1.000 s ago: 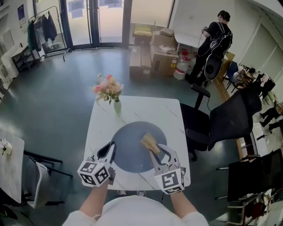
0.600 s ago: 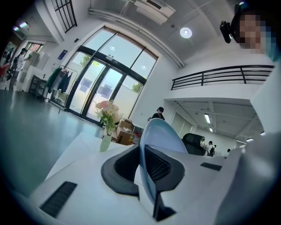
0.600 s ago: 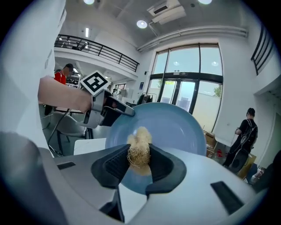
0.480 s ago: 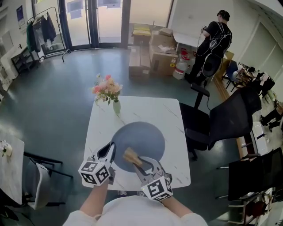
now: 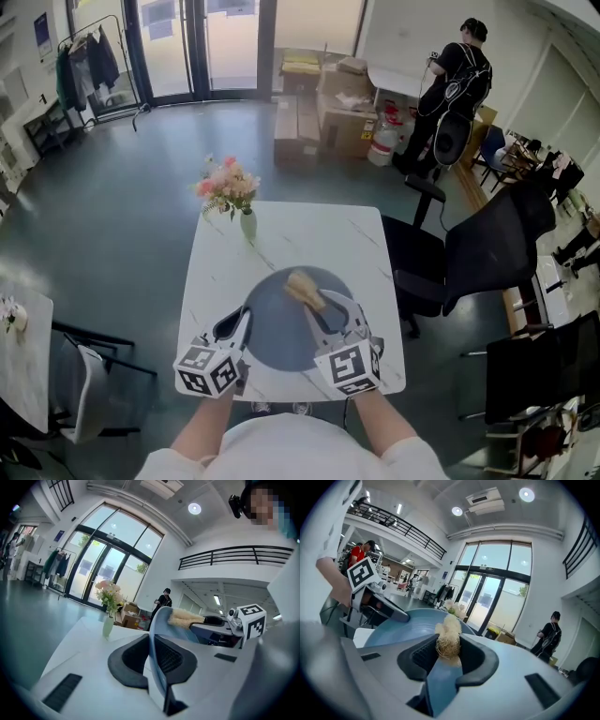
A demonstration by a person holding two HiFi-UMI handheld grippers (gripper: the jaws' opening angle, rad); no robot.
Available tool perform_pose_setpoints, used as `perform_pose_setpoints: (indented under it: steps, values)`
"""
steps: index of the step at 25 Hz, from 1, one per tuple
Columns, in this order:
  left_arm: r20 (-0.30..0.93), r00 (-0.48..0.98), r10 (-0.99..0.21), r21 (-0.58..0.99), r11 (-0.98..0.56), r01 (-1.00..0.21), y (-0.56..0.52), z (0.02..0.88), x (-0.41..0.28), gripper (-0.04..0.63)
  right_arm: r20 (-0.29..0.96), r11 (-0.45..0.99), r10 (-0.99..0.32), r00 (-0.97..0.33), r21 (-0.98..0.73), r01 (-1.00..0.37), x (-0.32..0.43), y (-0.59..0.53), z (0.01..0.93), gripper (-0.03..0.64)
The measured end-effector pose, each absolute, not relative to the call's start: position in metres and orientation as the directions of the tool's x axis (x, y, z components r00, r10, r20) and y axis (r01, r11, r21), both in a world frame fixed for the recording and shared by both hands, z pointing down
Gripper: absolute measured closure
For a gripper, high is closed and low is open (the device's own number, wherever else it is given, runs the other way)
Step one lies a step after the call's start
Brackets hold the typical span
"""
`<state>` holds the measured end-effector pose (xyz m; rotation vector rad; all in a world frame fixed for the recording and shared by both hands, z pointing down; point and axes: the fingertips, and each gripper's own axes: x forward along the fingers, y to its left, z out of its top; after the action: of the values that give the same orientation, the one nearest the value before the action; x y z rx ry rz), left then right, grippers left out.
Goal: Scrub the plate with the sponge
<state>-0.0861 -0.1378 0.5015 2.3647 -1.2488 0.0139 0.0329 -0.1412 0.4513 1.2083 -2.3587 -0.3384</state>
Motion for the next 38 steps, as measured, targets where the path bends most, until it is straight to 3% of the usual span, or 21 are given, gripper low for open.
perform_pose_setpoints:
  steps: [12, 26, 38]
  values:
    - [0.207, 0.53, -0.822, 0.407, -0.42, -0.811, -0.162, 0.502, -0.105, 0.552, 0.466, 0.538, -0.807, -0.363, 0.326, -0.777, 0.1, -0.122, 0.509, 0.494]
    - [0.19, 0.498, -0.846, 0.44, -0.38, -0.814, -0.18, 0.505, -0.11, 0.552, 0.572, 0.727, -0.623, -0.534, 0.172, -0.665, 0.031, -0.06, 0.559, 0.494]
    - [0.25, 0.526, -0.813, 0.536, -0.336, -0.774, -0.194, 0.547, -0.103, 0.552, 0.547, 0.717, -0.634, -0.546, 0.153, -0.68, 0.029, -0.064, 0.555, 0.494]
